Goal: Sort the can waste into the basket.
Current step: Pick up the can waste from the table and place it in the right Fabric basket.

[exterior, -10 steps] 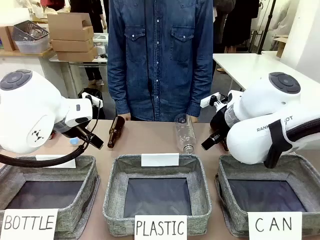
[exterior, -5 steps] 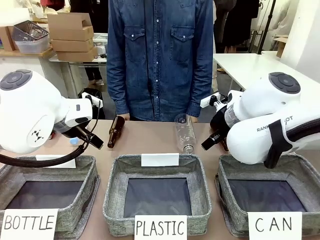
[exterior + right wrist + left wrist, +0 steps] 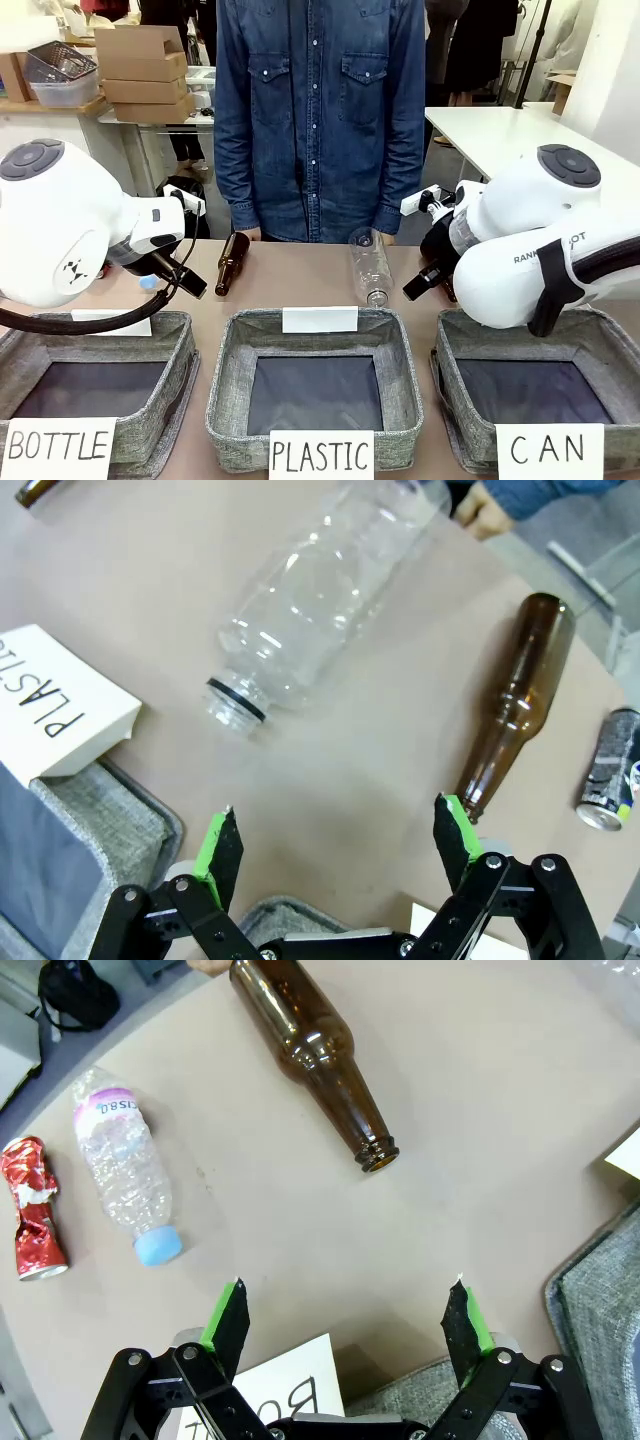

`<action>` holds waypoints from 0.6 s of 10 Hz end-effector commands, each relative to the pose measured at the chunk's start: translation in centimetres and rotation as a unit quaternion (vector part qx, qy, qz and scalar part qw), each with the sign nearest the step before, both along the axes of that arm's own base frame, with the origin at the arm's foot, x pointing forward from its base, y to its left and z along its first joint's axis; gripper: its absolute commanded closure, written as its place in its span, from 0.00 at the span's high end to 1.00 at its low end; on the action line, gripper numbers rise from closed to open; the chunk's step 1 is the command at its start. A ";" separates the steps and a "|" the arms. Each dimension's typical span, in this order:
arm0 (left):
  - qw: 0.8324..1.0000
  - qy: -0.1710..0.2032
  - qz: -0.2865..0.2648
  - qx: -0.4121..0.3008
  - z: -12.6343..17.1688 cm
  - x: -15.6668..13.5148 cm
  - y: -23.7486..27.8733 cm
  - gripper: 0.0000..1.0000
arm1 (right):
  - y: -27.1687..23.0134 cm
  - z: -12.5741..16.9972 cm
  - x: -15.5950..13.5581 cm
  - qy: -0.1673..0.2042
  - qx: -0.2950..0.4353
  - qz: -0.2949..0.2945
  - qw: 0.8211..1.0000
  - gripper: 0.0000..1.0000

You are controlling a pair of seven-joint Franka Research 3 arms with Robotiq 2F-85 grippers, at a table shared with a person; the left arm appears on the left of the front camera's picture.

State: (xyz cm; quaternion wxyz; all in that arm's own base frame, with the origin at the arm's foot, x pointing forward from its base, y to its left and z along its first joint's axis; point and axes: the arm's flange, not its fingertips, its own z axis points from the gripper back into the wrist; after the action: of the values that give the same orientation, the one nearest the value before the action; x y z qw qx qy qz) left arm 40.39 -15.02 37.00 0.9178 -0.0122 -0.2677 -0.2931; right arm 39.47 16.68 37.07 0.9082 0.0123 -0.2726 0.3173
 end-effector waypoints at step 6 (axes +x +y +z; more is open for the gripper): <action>0.997 -0.071 0.002 -0.026 16.1 -13.8 2.0 1.00 | -6.6 16.9 -13.0 -0.122 0.036 0.020 0.992 1.00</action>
State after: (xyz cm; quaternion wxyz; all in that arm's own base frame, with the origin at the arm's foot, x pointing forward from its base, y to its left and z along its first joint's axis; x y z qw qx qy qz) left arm 33.61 -14.37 51.66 0.9083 -0.0121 -0.2982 -0.2932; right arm 33.47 13.57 53.37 0.8812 0.0352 -0.3536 0.3119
